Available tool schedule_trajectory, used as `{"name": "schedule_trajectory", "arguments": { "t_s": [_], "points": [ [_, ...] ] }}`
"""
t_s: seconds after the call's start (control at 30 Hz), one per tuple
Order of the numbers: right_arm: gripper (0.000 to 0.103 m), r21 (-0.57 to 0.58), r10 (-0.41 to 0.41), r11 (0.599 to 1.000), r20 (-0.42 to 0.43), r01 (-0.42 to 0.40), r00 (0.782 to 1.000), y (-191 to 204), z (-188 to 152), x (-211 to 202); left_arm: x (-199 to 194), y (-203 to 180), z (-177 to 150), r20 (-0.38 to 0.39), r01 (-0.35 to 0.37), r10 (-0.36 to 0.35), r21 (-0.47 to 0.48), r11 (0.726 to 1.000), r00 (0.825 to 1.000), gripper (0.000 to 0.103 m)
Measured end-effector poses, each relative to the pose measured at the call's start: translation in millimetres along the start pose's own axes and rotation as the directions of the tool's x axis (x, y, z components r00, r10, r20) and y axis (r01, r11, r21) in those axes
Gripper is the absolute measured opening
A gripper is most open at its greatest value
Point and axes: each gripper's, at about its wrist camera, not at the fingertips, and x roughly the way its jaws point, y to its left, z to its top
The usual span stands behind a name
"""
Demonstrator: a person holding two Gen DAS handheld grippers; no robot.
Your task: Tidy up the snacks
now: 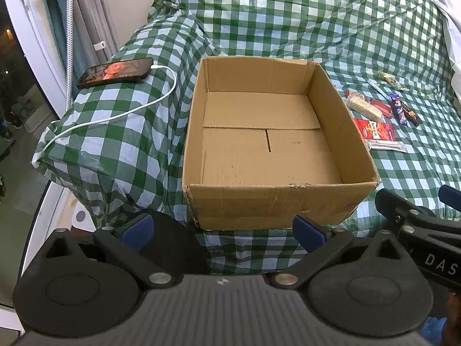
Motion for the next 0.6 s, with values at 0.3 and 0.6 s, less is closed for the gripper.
{"name": "schedule_trajectory", "arguments": {
  "t_s": [0.3, 0.6],
  "points": [
    [0.103, 0.055, 0.038, 0.998, -0.027, -0.037, 0.999, -6, 1, 10, 7, -8, 4, -0.016, -0.008, 0.008, 0.015, 1.000, 1.000, 0.103],
    [0.103, 0.082, 0.012, 0.997, -0.046, -0.008, 0.999, -21, -1, 17, 12, -17, 3, -0.039, -0.012, 0.014, 0.050, 0.999, 0.999, 0.103]
  ]
}}
